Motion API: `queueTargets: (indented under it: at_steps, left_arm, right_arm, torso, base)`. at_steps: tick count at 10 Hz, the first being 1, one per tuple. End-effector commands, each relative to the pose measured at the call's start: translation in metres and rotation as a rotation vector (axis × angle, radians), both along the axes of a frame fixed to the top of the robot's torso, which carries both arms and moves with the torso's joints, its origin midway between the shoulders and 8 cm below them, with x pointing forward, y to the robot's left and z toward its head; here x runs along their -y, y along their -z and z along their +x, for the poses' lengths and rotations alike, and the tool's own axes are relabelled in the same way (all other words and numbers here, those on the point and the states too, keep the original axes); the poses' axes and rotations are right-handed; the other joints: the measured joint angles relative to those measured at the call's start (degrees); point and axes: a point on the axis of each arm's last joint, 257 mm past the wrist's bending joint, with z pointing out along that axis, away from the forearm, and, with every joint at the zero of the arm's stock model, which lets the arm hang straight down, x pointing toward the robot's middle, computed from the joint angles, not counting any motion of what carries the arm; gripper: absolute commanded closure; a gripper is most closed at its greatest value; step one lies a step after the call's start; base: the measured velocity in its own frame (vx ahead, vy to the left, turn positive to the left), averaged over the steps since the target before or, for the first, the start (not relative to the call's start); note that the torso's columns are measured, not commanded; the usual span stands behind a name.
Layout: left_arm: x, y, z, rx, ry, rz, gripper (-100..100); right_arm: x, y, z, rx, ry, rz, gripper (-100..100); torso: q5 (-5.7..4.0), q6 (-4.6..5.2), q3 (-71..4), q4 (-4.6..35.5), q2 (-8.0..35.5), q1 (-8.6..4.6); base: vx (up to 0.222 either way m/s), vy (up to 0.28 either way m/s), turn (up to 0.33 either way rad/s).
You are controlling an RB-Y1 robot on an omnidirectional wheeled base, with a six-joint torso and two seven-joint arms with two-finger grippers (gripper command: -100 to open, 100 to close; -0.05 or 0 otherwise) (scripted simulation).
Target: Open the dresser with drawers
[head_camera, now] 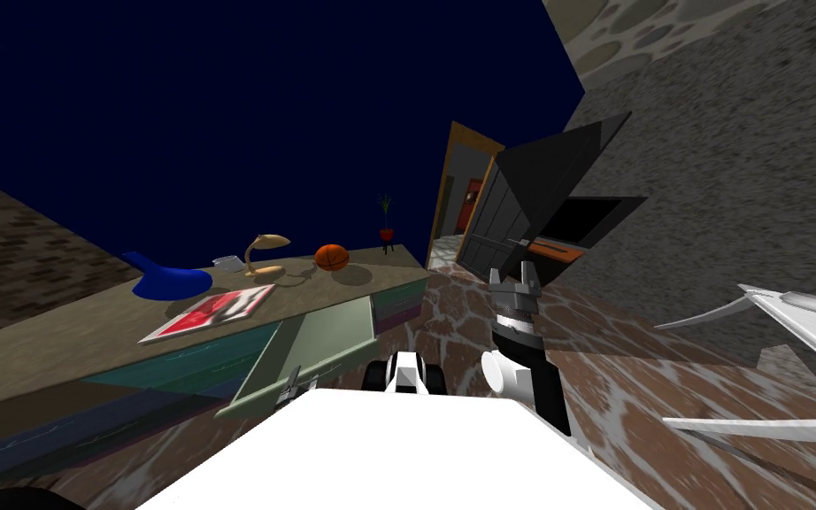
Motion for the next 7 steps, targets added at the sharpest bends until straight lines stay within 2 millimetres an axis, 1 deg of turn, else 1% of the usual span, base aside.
queueTargets:
  at_steps: [1,2,4,7]
  left_arm:
    - [0.000,0.000,0.001,0.001,-0.001,-0.001,-100]
    - [0.001,0.005,-0.002,-0.011,-0.002,-0.006,0]
    - [0.002,0.013,-0.007,-0.038,-0.006,-0.015,0]
    - [0.003,0.019,-0.011,-0.056,-0.008,-0.021,0]
  right_arm:
    - [0.000,0.000,0.000,0.000,0.000,0.000,0]
    - [0.000,0.000,0.000,0.000,0.000,0.000,0]
    - [0.000,0.000,0.000,0.000,0.000,0.000,0]
    - [0.000,0.000,0.000,0.000,0.000,0.000,0]
  torso:
    - [0.04,0.04,0.03,0.00,0.00,0.01]
    - [0.33,0.06,0.10,-0.14,-0.11,0.18]
    - [0.78,0.12,0.10,-0.33,-0.40,0.66]
    - [1.09,0.13,0.12,-0.48,-0.60,0.98]
  base:
    - [0.007,0.005,-0.003]
    - [0.000,0.000,0.000]
    - [0.000,0.000,0.000]
    - [0.000,0.000,0.000]
